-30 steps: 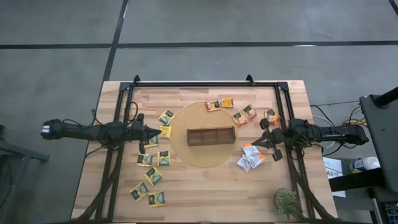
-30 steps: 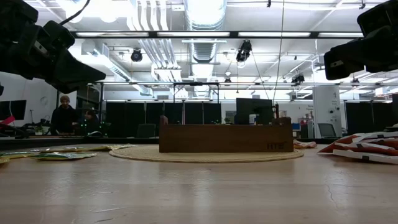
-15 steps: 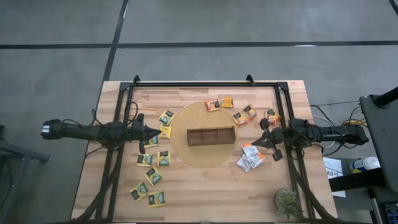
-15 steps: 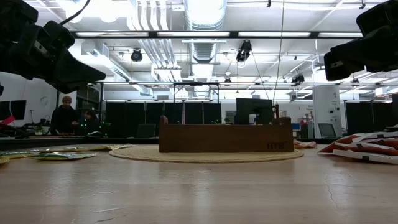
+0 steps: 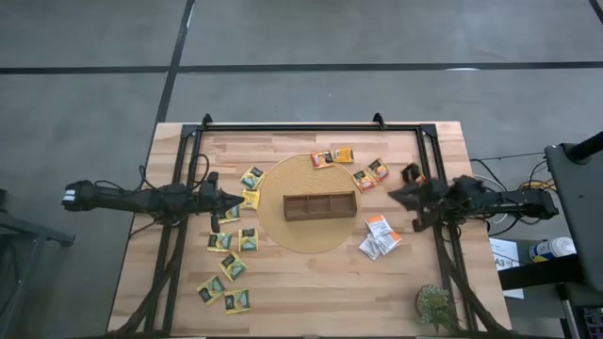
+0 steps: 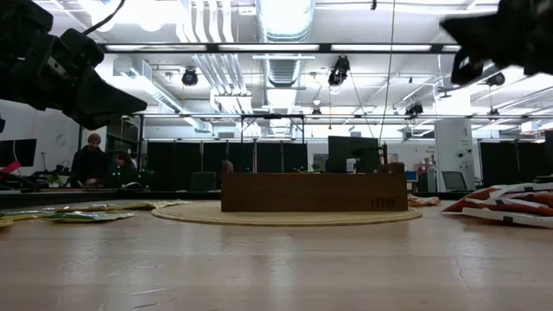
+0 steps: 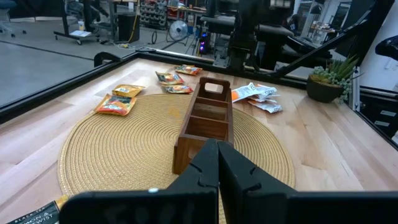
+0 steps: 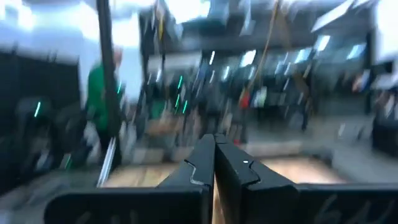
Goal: Pick & Place Tea
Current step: Put the orange tea bag into the right section of the wooden organizer
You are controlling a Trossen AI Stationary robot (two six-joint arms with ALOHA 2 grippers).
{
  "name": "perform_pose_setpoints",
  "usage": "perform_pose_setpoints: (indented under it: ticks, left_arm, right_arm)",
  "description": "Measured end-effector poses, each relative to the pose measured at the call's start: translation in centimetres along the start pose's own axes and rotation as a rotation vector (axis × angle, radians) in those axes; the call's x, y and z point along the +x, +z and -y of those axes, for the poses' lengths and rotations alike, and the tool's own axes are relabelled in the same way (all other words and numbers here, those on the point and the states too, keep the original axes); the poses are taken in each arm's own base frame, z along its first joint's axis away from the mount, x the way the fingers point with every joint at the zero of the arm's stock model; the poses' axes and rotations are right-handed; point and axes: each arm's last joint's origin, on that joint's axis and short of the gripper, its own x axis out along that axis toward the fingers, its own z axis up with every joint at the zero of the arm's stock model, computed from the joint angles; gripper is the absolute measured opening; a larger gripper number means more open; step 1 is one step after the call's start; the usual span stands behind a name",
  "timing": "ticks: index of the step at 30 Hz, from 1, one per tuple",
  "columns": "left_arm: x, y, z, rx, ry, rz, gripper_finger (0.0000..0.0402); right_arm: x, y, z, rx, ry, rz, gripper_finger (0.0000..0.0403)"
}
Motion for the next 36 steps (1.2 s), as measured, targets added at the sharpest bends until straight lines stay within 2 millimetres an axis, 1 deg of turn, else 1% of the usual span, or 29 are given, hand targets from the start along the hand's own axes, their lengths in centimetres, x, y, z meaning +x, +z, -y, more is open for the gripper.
perform_pose_setpoints:
  ticks: [5, 8, 11, 13, 17, 20, 22, 23, 27, 29, 32, 34, 36]
  left_arm:
    - [0.0, 0.0, 0.0, 0.000, 0.000, 0.000, 0.0000]
    - [0.0, 0.0, 0.0, 0.000, 0.000, 0.000, 0.0000]
    - [0.0, 0.0, 0.0, 0.000, 0.000, 0.000, 0.0000]
    - [0.0, 0.0, 0.0, 0.000, 0.000, 0.000, 0.0000]
    - [0.0, 0.0, 0.0, 0.000, 0.000, 0.000, 0.0000]
    - [0.0, 0.0, 0.0, 0.000, 0.000, 0.000, 0.0000]
    - [0.0, 0.0, 0.0, 0.000, 0.000, 0.000, 0.0000]
    - [0.0, 0.0, 0.0, 0.000, 0.000, 0.000, 0.0000]
    - [0.0, 0.0, 0.0, 0.000, 0.000, 0.000, 0.0000]
    - [0.0, 0.0, 0.0, 0.000, 0.000, 0.000, 0.0000]
    - [0.0, 0.0, 0.0, 0.000, 0.000, 0.000, 0.0000]
    - [0.0, 0.0, 0.0, 0.000, 0.000, 0.000, 0.0000]
    - [0.0, 0.0, 0.0, 0.000, 0.000, 0.000, 0.0000]
  right_arm:
    - [-0.3, 2.5, 0.1, -0.022, -0.116, 0.267, 0.0009]
    - [-0.8, 3.7, 0.4, -0.029, -0.263, 0.397, 0.0009]
    - [-1.0, 4.9, 0.7, -0.036, -0.409, 0.446, 0.0009]
    - [-1.1, 6.2, 0.7, -0.054, -0.476, 0.477, 0.0009]
    - [-1.4, 9.7, 0.4, -0.118, -0.532, 0.556, 0.0009]
    - [-1.6, 11.3, 0.2, -0.116, -0.534, 0.587, 0.0009]
    - [-1.3, 11.7, 0.2, -0.117, -0.534, 0.557, 0.0009]
    - [-1.0, 11.5, 0.2, -0.115, -0.531, 0.521, 0.0009]
    - [0.6, 9.8, 0.4, -0.171, -0.537, 0.304, 0.0009]
    - [1.4, 9.6, 0.5, -0.215, -0.547, 0.288, 0.0009]
    - [2.4, 9.9, 0.5, -0.271, -0.569, 0.300, 0.0009]
    - [3.3, 10.1, 0.6, -0.301, -0.629, 0.255, 0.0009]
    - [4.4, 10.0, 0.9, -0.339, -0.721, 0.174, 0.0009]
